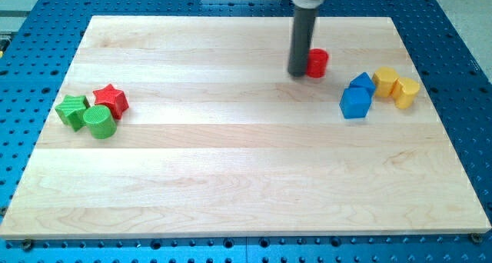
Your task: Place the red circle at the top right corner of the board
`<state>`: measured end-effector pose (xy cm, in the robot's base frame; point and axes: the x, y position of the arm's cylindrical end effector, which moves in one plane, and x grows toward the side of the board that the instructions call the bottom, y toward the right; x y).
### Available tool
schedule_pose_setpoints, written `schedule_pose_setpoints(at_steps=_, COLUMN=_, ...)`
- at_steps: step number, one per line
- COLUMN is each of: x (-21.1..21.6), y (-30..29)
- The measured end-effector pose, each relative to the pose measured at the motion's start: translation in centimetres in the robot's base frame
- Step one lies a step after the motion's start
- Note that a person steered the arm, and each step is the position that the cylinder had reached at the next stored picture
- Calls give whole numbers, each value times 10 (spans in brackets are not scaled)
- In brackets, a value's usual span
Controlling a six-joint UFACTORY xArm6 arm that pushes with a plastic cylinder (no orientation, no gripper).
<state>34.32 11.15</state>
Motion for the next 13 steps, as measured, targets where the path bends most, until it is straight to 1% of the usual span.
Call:
schedule_pose_setpoints(at_steps=1, x=19, y=27)
schedule_pose_setpoints(at_steps=2, x=9, y=56)
schedule_pose_setpoints(at_steps=3, x=-46, y=115)
schedule_pose_setpoints(at_steps=4, x=-61, y=119)
schedule_pose_setpoints(at_steps=5, x=2, y=116)
schedule_pose_setpoints(at_steps=6, x=-12, y=63)
schedule_pose_setpoints(at_steps=7, x=-57, y=104)
schedule_pose_setpoints(at_steps=8, x=-64, y=126)
schedule_pose_setpoints(at_steps=9, x=-16, y=102)
schedule_pose_setpoints(at_steps=10, x=-47, y=65)
schedule_pose_setpoints(at_steps=11, x=-75, y=75)
schedule_pose_setpoints(at_steps=12, x=-80, y=23)
schedule_pose_setpoints(at_steps=13, x=-106, y=44)
